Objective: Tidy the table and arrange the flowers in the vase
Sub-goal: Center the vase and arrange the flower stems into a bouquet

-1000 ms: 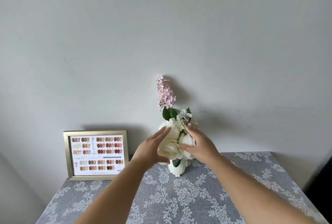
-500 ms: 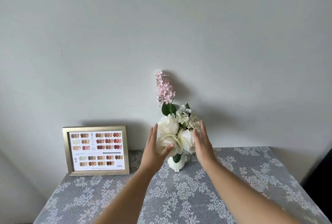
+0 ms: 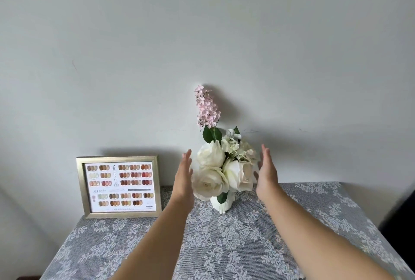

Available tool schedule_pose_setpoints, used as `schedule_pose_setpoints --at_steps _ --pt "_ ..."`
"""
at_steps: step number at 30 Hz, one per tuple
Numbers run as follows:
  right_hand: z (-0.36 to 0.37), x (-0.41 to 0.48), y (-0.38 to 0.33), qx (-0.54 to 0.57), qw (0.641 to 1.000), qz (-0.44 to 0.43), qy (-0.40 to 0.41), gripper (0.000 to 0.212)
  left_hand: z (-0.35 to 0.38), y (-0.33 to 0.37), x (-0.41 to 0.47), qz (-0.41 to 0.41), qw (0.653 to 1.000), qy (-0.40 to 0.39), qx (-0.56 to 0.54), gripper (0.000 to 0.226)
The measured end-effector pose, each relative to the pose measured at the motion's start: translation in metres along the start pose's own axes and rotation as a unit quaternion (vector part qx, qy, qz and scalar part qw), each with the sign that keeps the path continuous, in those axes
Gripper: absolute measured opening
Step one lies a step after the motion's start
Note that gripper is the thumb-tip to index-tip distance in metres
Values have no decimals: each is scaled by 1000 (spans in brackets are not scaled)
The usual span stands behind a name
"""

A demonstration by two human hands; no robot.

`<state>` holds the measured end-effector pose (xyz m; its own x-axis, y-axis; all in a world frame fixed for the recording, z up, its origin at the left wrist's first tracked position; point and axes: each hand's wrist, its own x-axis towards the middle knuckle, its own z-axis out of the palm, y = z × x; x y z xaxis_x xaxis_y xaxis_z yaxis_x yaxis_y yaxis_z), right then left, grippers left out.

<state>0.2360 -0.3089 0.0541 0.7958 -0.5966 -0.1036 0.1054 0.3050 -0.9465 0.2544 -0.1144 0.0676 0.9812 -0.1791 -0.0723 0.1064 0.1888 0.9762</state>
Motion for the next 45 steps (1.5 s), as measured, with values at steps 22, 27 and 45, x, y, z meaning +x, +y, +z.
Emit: schedule_pose_setpoints --at_steps 22,27,45 --pt "79 53 -80 -480 837 -195 -176 30 2 17 5 8 986 -94 134 72" --pt "98 56 -69 -490 850 -135 -142 14 -1 16 7 22 984 -85 154 66" --pt "84 43 -62 -458 875 -113 -110 29 3 12 8 47 980 -45 189 50"
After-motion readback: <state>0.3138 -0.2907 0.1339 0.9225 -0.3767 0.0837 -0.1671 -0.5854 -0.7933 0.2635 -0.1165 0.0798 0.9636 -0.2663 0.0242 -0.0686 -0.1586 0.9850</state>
